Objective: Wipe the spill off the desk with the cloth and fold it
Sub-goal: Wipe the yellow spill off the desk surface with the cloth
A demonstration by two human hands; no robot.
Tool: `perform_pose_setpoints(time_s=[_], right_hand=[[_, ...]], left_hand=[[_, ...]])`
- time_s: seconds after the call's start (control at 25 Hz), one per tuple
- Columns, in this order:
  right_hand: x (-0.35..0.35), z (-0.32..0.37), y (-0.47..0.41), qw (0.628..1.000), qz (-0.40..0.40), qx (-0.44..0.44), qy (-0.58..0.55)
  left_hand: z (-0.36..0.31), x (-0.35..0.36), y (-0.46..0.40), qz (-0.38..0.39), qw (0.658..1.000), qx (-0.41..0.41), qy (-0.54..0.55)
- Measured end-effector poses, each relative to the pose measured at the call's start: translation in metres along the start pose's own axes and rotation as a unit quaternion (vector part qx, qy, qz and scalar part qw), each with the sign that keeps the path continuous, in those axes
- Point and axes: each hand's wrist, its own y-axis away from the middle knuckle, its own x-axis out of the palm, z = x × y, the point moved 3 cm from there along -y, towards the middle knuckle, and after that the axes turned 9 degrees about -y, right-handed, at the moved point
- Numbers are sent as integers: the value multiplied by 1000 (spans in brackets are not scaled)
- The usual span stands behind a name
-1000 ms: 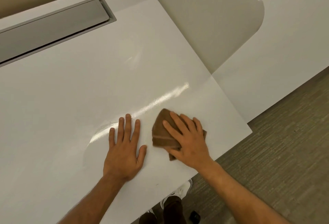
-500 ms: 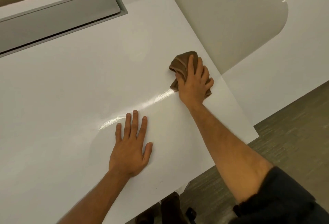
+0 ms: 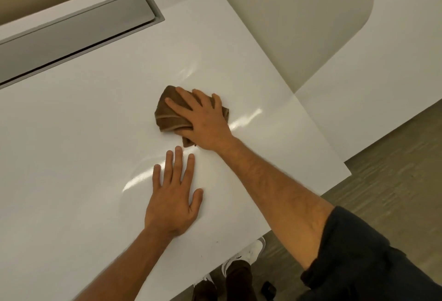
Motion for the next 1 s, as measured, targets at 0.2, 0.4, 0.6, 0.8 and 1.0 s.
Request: perform_pose_setpoints(time_s=[0.2,0.4,0.6,0.8,1.0], right_hand=[[-14,-31,7,998,-21,55,24],[-55,-122,56,963,-94,253,-8],[-54,-140,145,953,-154,261,7],[-27,-101,236,909,-186,370,48],[13,-6,264,897,-178,404,19]], left_hand=[[-1,-2,2,3,1000,-2,-8],[0,-1,2,-5,1000,2,-15],[1,2,2,-19,1000,5,-15],[1,5,2,-23,1000,10,-15],[-1,1,2,-19,1000,11,-20]])
